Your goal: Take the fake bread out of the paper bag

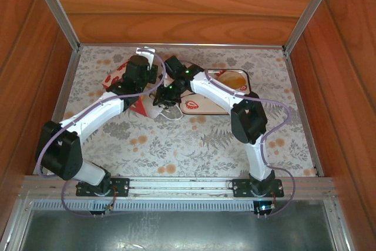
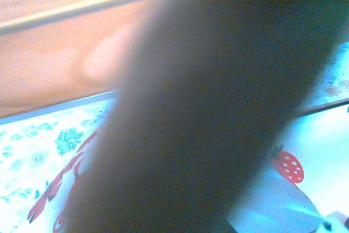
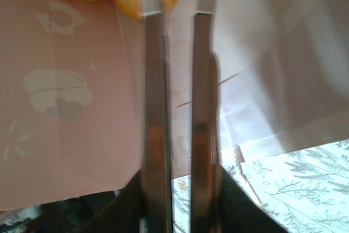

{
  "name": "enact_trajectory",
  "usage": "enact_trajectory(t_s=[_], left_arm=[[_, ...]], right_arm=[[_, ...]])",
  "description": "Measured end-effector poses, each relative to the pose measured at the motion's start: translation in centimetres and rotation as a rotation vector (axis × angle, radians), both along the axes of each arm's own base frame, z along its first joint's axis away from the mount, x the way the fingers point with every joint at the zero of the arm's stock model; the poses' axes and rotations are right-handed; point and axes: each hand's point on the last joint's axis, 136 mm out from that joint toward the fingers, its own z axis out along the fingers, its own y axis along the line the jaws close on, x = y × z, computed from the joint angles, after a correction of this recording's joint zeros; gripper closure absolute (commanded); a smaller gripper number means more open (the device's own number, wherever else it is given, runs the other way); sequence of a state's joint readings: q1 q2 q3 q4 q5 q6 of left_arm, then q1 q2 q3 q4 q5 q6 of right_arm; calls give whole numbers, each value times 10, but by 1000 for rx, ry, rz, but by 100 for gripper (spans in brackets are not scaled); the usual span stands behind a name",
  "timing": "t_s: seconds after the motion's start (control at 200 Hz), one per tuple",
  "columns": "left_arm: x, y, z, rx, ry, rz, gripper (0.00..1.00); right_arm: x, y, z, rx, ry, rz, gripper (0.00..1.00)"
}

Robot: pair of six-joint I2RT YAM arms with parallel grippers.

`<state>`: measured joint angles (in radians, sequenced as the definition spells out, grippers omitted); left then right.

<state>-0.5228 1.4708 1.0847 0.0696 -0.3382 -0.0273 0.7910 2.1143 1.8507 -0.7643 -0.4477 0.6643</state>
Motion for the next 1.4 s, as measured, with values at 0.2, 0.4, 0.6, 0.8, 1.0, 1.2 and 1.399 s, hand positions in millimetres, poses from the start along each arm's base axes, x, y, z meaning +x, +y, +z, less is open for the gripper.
enact_trajectory(t_s=[0.2,0.4,0.6,0.8,1.0,1.2,1.399], left_arm=[[-1,1,-1,1,1,1,100],[0,3,-1,1,0,8,100],[1,6,1,-1,-6,29,100],[2,10,2,-11,-14,56,100],[4,13,3,-24,-19,84,100],[7,16,1,-20,-21,114,100],[12,21,-3,-5,-19,157,100]], right_arm=[[2,-3,-1,-16,-16,-3,93],[-1,-12,8,-28,-48,-5,98],[-6,-22,32,-22,-92,-12,100],[-12,-31,49,-15,-128,-9,100],[-18,-37,49,-39,-137,0,100],[-26,-42,52,-66,-150,17,100],[-38,-50,63,-77,-170,29,100]])
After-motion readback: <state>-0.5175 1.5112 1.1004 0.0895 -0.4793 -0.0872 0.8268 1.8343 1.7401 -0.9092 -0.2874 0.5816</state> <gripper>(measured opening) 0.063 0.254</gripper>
